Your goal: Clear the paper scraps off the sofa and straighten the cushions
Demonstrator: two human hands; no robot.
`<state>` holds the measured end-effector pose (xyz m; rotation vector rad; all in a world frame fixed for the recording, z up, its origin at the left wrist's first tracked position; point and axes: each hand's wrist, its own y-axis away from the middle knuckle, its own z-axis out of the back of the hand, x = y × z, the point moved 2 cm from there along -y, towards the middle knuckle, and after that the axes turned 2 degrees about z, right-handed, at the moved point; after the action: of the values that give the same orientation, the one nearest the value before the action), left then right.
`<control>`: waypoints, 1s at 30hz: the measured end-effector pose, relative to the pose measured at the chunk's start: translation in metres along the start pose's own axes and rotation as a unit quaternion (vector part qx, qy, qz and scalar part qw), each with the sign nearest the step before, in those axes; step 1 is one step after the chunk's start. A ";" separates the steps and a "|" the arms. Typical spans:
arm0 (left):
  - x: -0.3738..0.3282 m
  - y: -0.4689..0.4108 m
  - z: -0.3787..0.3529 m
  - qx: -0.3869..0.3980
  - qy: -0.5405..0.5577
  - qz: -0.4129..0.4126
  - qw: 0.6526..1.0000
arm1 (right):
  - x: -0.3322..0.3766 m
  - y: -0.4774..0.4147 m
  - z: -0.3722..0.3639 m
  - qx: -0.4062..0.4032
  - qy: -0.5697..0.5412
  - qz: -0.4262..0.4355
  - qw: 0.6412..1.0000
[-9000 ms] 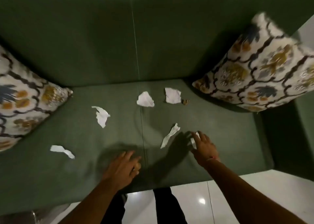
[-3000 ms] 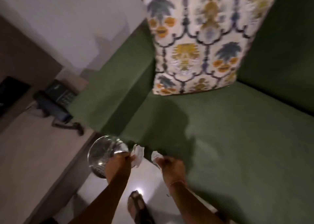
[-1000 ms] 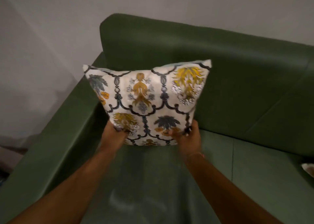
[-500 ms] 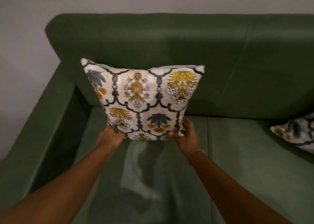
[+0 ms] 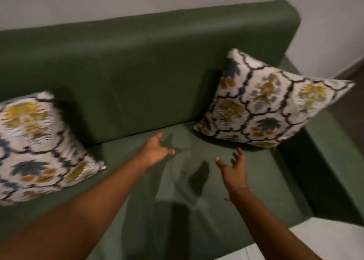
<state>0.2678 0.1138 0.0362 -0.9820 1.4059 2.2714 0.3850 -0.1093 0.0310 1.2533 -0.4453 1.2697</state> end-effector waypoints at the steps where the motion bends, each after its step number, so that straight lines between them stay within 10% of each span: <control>1: -0.023 -0.013 -0.025 0.007 0.003 -0.012 1.000 | 0.003 -0.019 0.028 -0.032 -0.001 -0.001 1.000; 12: -0.169 -0.079 -0.147 -0.052 0.157 -0.020 0.986 | 0.030 -0.164 0.159 0.038 -0.182 -0.060 0.981; 30: -0.046 -0.027 -0.058 -0.199 0.302 0.051 0.931 | 0.069 -0.129 0.029 0.188 -0.155 0.016 0.970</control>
<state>0.3395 0.0803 0.0332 -1.9077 1.2231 2.5062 0.5308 -0.0783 0.0406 1.7861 -0.4610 1.2234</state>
